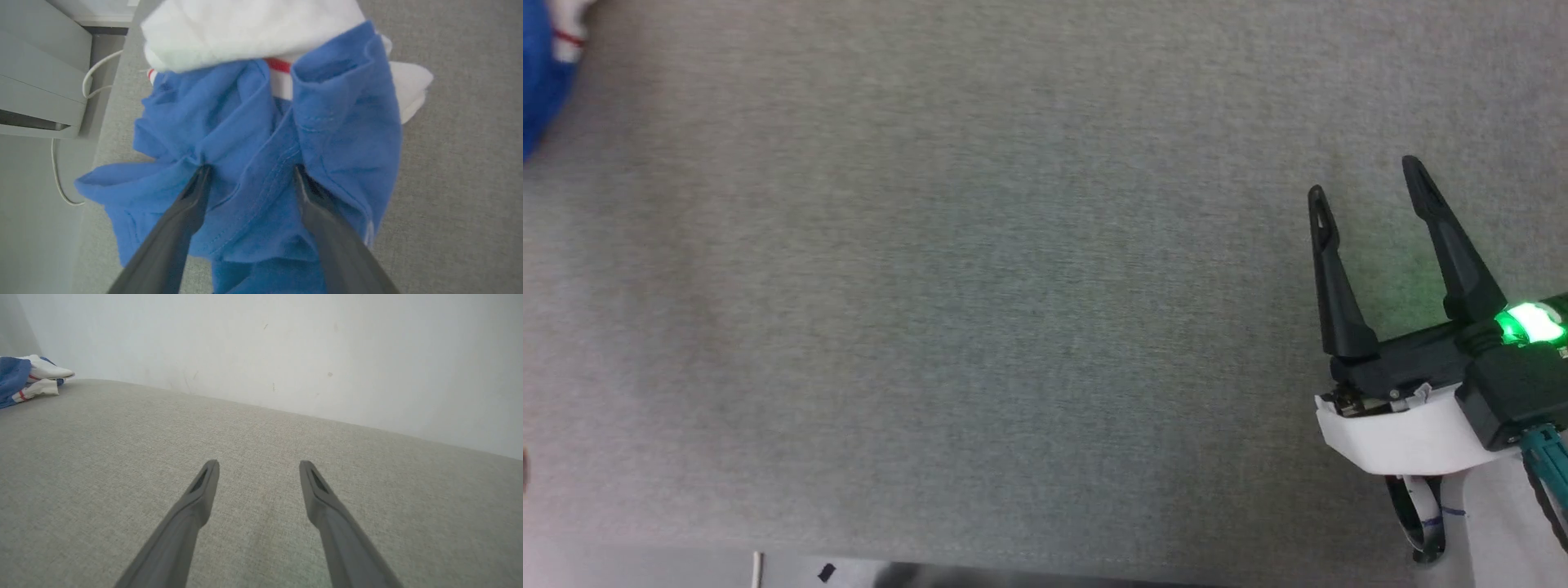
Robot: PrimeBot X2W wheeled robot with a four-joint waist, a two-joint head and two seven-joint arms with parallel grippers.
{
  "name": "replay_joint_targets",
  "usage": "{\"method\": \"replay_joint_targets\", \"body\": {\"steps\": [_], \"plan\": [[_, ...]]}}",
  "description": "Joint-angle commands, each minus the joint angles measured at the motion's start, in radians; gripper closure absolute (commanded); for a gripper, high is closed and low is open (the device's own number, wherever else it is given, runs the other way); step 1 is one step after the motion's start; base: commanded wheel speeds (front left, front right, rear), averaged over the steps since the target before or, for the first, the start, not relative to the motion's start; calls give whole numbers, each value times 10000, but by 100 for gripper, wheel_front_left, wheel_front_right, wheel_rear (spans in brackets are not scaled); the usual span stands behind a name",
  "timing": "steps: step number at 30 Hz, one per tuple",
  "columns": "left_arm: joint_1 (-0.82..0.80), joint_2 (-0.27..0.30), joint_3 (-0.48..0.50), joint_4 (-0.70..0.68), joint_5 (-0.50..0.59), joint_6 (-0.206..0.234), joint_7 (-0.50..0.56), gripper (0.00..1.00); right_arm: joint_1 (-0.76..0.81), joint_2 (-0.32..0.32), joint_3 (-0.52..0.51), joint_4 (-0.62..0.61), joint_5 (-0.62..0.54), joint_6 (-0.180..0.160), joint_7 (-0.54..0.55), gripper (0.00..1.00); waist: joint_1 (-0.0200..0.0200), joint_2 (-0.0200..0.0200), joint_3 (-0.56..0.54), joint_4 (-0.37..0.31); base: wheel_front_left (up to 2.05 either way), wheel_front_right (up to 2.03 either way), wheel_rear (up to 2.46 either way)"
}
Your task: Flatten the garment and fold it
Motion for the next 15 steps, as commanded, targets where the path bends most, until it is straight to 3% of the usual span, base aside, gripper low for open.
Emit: {"method": "replay_joint_targets", "body": {"steps": [1, 6, 7, 8, 9, 15], "plan": [[6, 72, -146, 289, -460, -75, 363, 0, -198, -5, -61, -95, 87, -21, -47, 0, -2, 0, 717, -700, 0, 0, 0], [408, 155, -563, 568, -1518, -75, 1389, 0, -236, -5, -176, -134, 108, -21, -47, 0, -2, 0, 751, -646, 0, 0, 0], [507, 137, -619, 565, -1778, -75, 1626, 52, -247, -5, -200, -124, 121, -21, -47, 0, -2, 0, 733, -618, 0, 0, 0], [507, 137, -619, 565, -1778, -75, 1626, 52, -247, -5, -200, -124, 121, -21, -47, 0, -2, 0, 733, -618, 0, 0, 0], [584, 126, -651, 528, -2021, -75, 1786, 100, -261, -5, -219, -107, 131, -21, -47, 0, -2, 0, 705, -583, 0, 0, 0], [640, 93, -60, 698, -2882, -65, 982, 100, -309, -5, -140, 15, 93, -21, -47, 0, -2, 0, 258, -455, 0, 0, 0]]}}
